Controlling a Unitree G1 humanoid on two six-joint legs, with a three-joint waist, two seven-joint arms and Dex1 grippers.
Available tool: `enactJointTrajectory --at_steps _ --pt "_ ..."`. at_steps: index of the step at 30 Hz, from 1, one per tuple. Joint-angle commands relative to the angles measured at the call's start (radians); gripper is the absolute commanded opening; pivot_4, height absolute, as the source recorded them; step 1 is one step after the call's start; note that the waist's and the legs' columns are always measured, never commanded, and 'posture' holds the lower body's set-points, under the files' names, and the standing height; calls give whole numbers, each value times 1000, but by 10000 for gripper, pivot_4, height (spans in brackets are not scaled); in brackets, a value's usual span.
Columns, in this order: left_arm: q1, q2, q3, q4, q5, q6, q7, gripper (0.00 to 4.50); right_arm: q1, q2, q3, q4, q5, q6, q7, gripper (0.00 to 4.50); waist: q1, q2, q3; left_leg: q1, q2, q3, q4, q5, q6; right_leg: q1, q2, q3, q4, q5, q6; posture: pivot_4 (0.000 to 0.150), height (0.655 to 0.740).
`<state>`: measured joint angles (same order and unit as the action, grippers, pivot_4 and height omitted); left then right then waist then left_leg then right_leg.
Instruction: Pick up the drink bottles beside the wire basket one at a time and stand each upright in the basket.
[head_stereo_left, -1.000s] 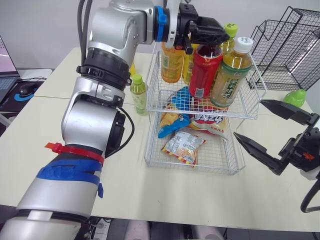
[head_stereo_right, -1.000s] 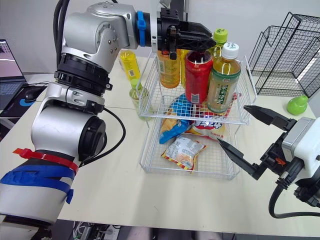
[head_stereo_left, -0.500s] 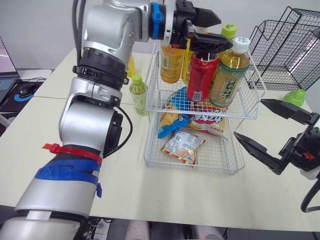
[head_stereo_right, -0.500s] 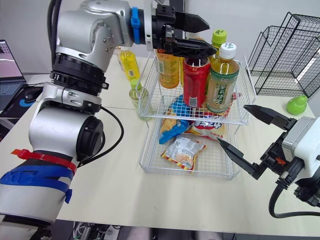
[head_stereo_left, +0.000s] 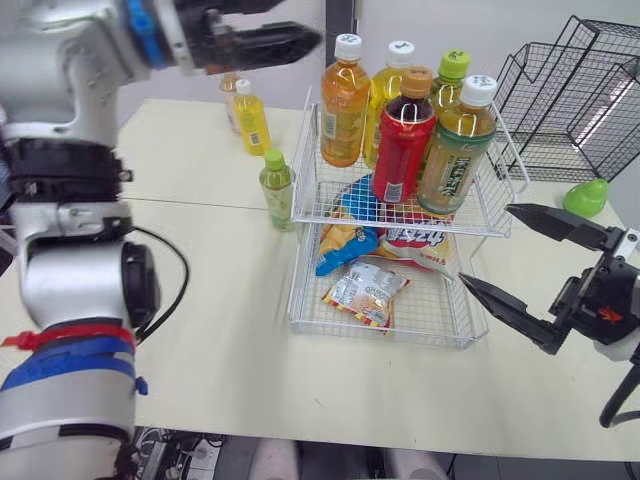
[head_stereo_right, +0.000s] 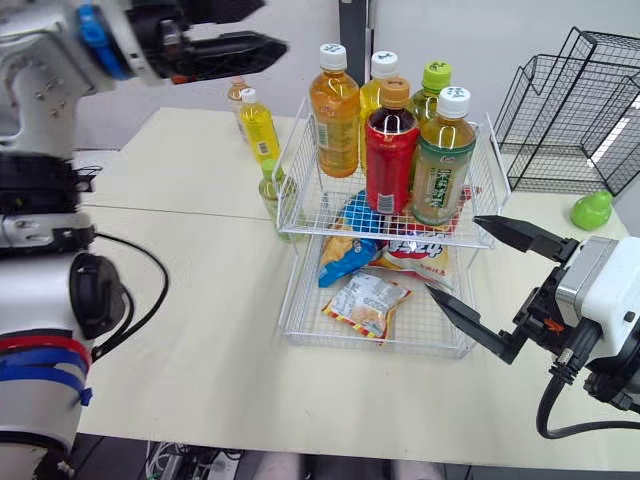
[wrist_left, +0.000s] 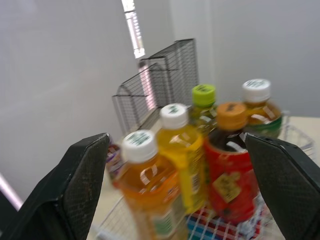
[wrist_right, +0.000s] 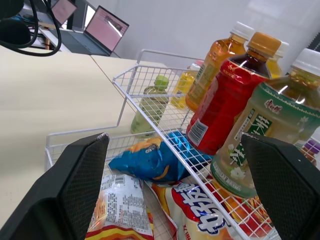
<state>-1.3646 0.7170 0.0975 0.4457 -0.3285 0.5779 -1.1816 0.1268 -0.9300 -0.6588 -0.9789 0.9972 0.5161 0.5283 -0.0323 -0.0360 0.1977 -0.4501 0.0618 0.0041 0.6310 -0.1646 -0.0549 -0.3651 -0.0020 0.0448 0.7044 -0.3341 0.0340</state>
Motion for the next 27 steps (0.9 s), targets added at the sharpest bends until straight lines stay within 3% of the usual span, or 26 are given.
enactJointTrajectory --at_steps 1,6,11,16,27 --pt "66 49 40 -64 22 -56 70 44749 -35 -13 13 9 8 -29 20 45000 2 0 0 0 0 0 0 0 0 0 0 0 0 0 0 1500 7268" --pt "216 129 80 -72 35 -42 143 44749 -84 -24 42 31 19 -27 36 45000 4 0 0 0 0 0 1 0 0 0 0 0 2 0 0 1500 7268" --pt "316 144 93 -46 37 -79 176 44749 -94 -28 49 30 24 -18 36 45000 9 0 0 0 0 -1 2 0 0 0 0 -1 3 0 0 1500 7268" --pt "407 56 103 -75 11 -65 265 44749 -73 -34 23 3 74 -8 23 45000 10 -1 0 0 0 -1 4 0 0 0 -1 -1 4 0 0 1500 7268" --pt "434 -185 50 -127 56 -52 510 44749 6 -74 -78 -52 199 -2 -4 45000 8 -1 -1 -1 0 -2 11 0 0 1 0 -1 9 0 0 1500 7268"
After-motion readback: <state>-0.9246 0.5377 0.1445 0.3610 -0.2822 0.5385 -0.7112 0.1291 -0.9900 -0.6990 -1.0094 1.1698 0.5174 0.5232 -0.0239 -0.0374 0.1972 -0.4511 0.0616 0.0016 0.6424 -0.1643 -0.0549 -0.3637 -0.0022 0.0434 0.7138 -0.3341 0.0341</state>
